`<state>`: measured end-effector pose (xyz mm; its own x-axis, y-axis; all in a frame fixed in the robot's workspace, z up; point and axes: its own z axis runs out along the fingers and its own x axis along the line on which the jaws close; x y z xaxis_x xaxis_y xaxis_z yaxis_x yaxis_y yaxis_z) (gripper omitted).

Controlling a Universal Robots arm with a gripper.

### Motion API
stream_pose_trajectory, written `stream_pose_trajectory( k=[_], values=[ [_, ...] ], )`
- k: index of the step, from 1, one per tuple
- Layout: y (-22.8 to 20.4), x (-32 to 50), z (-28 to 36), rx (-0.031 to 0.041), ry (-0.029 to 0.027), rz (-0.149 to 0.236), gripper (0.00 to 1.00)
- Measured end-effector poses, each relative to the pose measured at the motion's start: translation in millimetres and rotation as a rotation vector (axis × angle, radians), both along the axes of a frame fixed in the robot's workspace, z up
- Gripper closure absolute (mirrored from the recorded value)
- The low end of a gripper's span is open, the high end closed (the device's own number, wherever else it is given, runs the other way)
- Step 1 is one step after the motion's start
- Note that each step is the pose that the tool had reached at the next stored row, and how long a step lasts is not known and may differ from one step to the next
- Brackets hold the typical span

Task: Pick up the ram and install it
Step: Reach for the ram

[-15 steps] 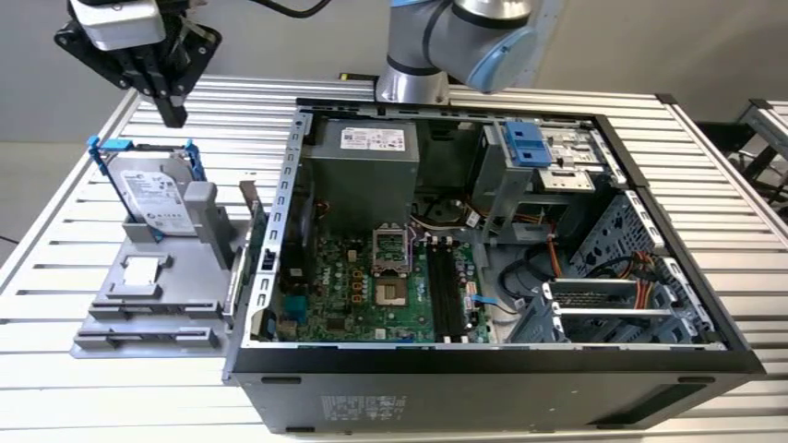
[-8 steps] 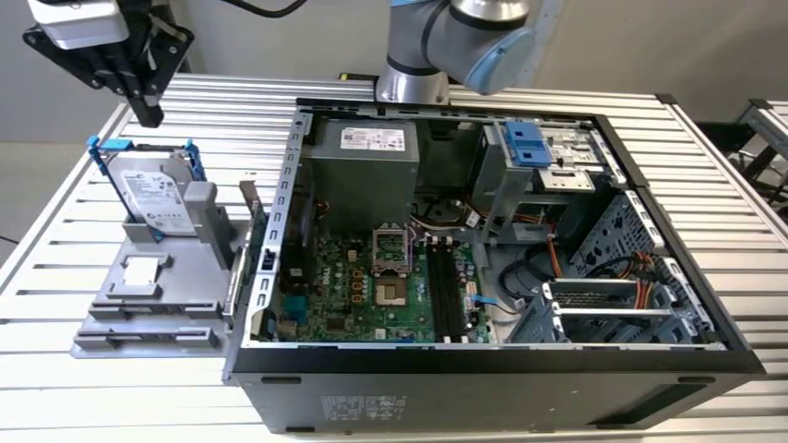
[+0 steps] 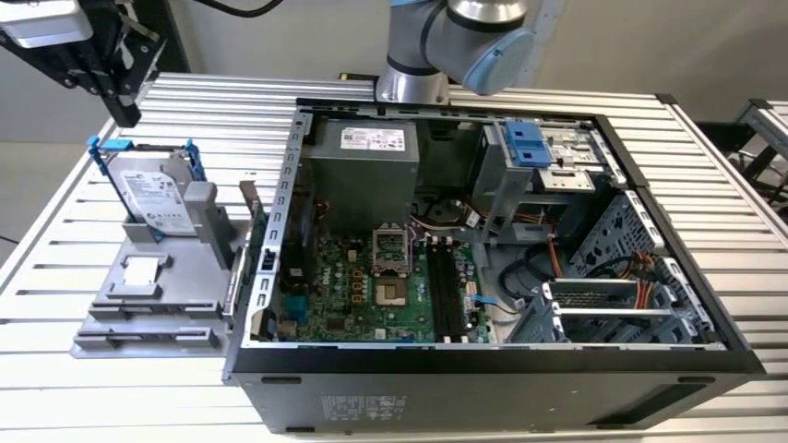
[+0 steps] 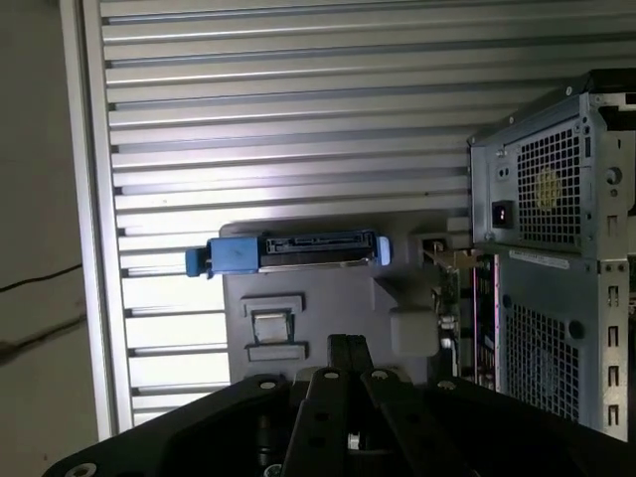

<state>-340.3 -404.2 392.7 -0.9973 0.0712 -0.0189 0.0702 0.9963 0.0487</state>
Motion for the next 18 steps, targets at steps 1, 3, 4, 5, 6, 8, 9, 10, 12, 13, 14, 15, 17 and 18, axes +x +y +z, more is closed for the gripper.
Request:
stream_pose_trajectory(
  k=[1,3,4,5,6,8,9,10,12,13,14,15,17,18],
  values=[
    [0.0,0.0,0.0,0.0001,0.0,0.0,1.0],
    [-0.1,-0.2,0.0,0.0,0.0,0.0,1.0],
    [-0.8,-0.3,0.0,0.0001,-0.0001,0.0,1.0],
    [-2.0,-0.3,0.0,0.0001,0.0,0.0,1.0],
    [-3.9,-0.3,0.0,0.0001,0.0,0.0,1.0],
    [-9.1,-0.2,-0.1,0.0001,-0.0001,0.0,1.0],
    [-12.1,-0.2,0.0,0.0001,-0.0001,0.0,1.0],
    [-15.0,-0.2,-0.1,0.0001,-0.0001,0.0,1.0],
    [-21.3,-0.2,0.0,0.0001,0.0,0.0,1.0],
    [-24.5,-0.2,0.0,0.0001,0.0,0.0,1.0],
    [-27.8,-0.2,0.0,0.0001,0.0,0.0,1.0],
    [-31.4,-0.2,0.0,0.0,0.0,0.0,1.0],
    [-39.5,-0.2,0.0,0.0001,0.0,0.0,1.0],
    [-43.1,-0.2,0.0,0.0001,0.0,0.0,1.0]
  ],
)
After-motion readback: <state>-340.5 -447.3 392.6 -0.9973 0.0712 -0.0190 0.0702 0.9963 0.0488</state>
